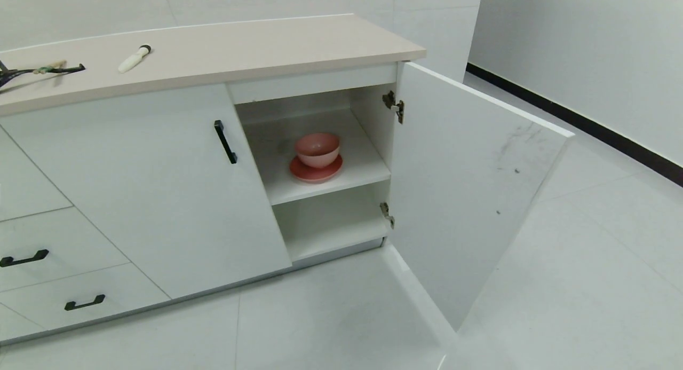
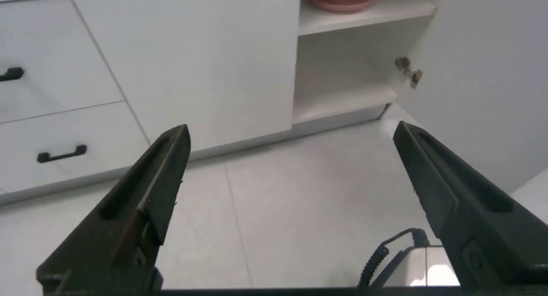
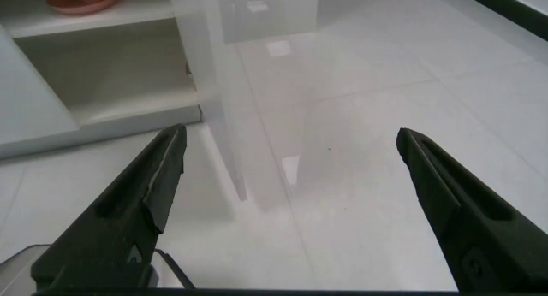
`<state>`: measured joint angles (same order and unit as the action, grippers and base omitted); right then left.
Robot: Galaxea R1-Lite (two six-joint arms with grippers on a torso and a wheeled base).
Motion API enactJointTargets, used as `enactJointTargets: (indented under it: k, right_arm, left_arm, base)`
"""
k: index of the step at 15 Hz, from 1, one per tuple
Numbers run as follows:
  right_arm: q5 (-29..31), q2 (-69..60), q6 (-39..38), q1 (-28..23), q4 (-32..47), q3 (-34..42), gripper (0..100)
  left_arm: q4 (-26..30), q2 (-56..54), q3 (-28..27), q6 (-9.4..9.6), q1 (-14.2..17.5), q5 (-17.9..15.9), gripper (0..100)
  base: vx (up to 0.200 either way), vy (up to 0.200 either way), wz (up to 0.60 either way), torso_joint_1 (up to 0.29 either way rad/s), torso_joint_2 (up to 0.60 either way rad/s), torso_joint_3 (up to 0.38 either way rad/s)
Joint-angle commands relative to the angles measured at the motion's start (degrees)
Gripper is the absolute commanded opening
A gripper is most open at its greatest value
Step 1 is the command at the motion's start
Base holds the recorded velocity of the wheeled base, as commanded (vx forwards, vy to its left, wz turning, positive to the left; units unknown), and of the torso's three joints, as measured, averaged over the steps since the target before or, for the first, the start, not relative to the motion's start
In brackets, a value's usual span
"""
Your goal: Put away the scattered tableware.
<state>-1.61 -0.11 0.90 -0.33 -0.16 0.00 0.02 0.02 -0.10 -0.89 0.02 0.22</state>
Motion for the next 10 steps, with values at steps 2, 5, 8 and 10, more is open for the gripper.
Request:
enactJointTargets:
  k: [2,5,8,10]
  right_arm:
    - [-0.1,0.2,0.1,0.0,0.0,0.0,100]
    - [0.0,0.1,-0.1,0.0,0.0,0.0,100]
    - [0.0,0.1,-0.1,0.0,0.0,0.0,100]
    - [0.0,0.1,-0.1,0.0,0.0,0.0,100]
  left_arm:
    - [0.0,0.0,0.0,0.01,0.1,0.0,100]
    - [0.0,0.0,0.0,0.01,0.1,0.0,100]
    - [0.0,0.0,0.0,0.01,0.1,0.0,100]
    - [0.0,0.0,0.0,0.10,0.1,0.0,100]
  base:
    - [0.000,0.000,0.60,0.005,0.01,0.002]
    - [0.000,0.000,0.40,0.005,0.00,0.003]
    - [0.000,0.000,0.00,0.070,-0.09,-0.019]
    - [0.000,0.000,0.00,0.212,-0.07,-0.066]
